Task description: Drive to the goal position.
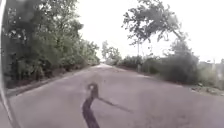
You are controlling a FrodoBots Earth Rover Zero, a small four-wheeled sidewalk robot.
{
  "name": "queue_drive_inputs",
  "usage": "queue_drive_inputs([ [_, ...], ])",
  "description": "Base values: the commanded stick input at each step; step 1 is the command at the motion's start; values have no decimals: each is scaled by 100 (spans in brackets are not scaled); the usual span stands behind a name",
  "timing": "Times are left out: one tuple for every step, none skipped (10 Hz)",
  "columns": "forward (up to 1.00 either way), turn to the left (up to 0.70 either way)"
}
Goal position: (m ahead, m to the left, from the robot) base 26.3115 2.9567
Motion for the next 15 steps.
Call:
queue_drive_inputs([
  [70, 0],
  [70, 0],
  [70, 0],
  [70, 0],
  [70, 0],
  [70, 0],
  [70, 0],
  [70, 0],
  [70, 0],
  [70, 0],
  [70, 0],
  [70, 0],
  [70, 0],
  [70, 0],
  [70, 0],
])
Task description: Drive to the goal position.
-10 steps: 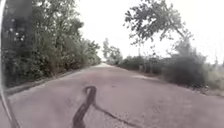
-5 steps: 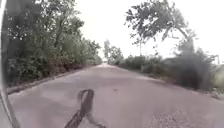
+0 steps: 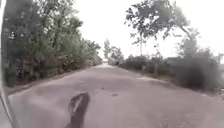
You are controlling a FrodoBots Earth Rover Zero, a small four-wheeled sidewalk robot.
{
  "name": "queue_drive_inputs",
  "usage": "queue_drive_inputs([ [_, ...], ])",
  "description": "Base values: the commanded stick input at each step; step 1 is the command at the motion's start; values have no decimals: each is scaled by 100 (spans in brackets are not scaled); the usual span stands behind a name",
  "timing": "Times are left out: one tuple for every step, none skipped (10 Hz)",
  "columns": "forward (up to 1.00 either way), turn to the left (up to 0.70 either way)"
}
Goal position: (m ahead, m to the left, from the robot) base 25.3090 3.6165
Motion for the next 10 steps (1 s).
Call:
queue_drive_inputs([
  [70, 0],
  [70, 0],
  [70, 0],
  [70, 0],
  [70, 0],
  [70, 0],
  [70, 0],
  [70, 0],
  [70, 0],
  [70, 0],
])
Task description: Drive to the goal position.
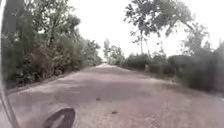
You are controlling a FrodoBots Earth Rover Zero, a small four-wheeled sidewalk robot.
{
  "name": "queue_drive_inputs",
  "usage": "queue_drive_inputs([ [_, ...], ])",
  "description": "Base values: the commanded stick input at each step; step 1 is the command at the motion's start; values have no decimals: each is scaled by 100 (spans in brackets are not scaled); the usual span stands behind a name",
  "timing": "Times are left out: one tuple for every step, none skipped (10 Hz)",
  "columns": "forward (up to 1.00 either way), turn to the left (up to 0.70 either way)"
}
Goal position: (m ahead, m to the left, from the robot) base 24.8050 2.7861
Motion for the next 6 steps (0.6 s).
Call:
queue_drive_inputs([
  [70, 0],
  [70, 0],
  [70, 0],
  [70, 0],
  [70, 0],
  [70, 0],
])
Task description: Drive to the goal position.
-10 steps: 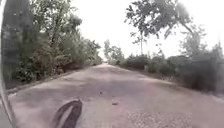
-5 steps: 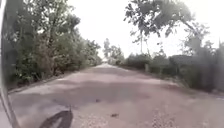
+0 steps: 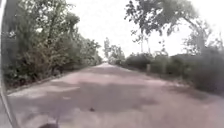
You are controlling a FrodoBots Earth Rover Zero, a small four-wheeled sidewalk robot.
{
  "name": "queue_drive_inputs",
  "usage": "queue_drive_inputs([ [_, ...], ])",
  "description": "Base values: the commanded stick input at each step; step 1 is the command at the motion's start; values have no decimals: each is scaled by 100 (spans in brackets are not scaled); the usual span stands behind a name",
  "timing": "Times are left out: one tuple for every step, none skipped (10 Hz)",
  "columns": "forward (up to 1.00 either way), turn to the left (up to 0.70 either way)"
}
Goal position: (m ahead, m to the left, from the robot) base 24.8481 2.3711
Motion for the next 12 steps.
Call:
queue_drive_inputs([
  [70, 0],
  [70, 0],
  [70, 0],
  [70, 0],
  [70, 0],
  [70, 0],
  [70, 0],
  [70, 0],
  [70, 0],
  [70, 0],
  [70, 0],
  [70, 0],
])
